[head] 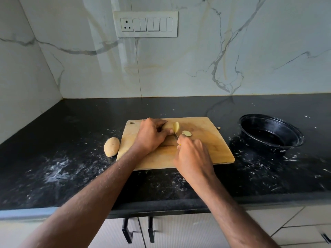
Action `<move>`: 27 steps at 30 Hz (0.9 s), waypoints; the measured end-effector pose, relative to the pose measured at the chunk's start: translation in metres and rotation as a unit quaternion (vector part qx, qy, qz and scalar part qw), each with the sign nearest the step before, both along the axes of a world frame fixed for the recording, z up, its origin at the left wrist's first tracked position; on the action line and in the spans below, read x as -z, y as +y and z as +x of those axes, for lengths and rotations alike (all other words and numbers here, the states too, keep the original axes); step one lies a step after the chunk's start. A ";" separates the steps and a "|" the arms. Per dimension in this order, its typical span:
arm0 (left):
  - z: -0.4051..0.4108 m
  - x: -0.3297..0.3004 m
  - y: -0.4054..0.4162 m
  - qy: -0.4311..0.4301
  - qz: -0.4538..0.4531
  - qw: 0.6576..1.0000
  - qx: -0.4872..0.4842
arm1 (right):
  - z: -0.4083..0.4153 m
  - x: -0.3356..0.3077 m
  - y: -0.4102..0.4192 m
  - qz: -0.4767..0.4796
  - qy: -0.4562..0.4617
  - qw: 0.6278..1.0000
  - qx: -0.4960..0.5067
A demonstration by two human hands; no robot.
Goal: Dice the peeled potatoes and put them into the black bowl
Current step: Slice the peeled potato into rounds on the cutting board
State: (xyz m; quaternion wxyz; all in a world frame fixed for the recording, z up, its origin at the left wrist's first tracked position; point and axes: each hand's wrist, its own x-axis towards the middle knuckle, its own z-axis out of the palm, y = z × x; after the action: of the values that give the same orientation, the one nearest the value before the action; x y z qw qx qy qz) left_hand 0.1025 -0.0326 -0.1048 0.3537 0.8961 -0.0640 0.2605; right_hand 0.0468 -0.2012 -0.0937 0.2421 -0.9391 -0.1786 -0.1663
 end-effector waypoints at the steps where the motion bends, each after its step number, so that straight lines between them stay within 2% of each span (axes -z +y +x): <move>1: 0.000 0.000 0.000 0.001 -0.001 1.000 -0.002 | -0.001 -0.001 -0.002 -0.003 0.002 1.000 0.000; 8: -0.001 -0.003 -0.001 0.005 -0.006 1.000 -0.016 | -0.005 0.000 -0.019 -0.012 -0.018 1.000 0.018; 14: -0.010 -0.010 -0.004 0.006 -0.025 1.000 -0.007 | -0.010 -0.003 -0.023 0.035 -0.031 0.999 0.018; 18: -0.008 -0.008 -0.003 -0.003 -0.022 1.000 -0.001 | -0.008 -0.005 -0.018 0.065 -0.079 0.994 0.022; 27: -0.004 -0.005 0.001 0.009 -0.065 0.998 -0.019 | 0.005 0.007 -0.001 0.058 -0.108 0.991 0.043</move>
State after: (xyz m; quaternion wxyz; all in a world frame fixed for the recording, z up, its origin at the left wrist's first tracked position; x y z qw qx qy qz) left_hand 0.0986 -0.0315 -0.0998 0.4065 0.8745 -0.0266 0.2630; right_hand 0.0518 -0.2019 -0.1009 0.2677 -0.9068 -0.1532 -0.2875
